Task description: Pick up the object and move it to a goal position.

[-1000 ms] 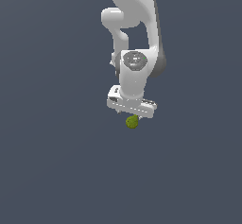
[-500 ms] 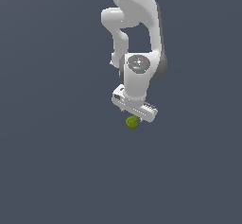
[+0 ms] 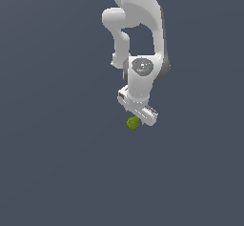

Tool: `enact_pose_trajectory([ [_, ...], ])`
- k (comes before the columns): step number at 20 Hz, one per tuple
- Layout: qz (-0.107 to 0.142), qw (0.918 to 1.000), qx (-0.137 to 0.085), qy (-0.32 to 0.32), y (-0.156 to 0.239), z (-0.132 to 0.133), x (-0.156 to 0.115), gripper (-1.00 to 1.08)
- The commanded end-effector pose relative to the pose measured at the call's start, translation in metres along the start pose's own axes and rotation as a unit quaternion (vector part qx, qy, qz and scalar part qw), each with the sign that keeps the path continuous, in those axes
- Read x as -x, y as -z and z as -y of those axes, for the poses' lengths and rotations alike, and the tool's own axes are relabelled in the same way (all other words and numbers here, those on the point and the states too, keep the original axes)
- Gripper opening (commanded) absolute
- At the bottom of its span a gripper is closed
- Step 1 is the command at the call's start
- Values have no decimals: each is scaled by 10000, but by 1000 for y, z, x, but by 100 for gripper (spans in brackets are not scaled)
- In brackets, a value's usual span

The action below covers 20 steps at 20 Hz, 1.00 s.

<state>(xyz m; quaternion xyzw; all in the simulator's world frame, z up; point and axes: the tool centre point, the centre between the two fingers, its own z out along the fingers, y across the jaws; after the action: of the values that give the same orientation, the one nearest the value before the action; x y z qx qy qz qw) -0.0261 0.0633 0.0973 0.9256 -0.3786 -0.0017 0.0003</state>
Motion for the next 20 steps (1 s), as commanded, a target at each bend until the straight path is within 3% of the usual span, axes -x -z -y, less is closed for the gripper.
enact_pose_trajectory([
  [1,-6,9998,-4,-200,-2,0,2,100],
  [14,-13,9988,-8,-499,-8,0,6,100],
  [20,-14,9987,-9,-510,-27,0,6,100],
])
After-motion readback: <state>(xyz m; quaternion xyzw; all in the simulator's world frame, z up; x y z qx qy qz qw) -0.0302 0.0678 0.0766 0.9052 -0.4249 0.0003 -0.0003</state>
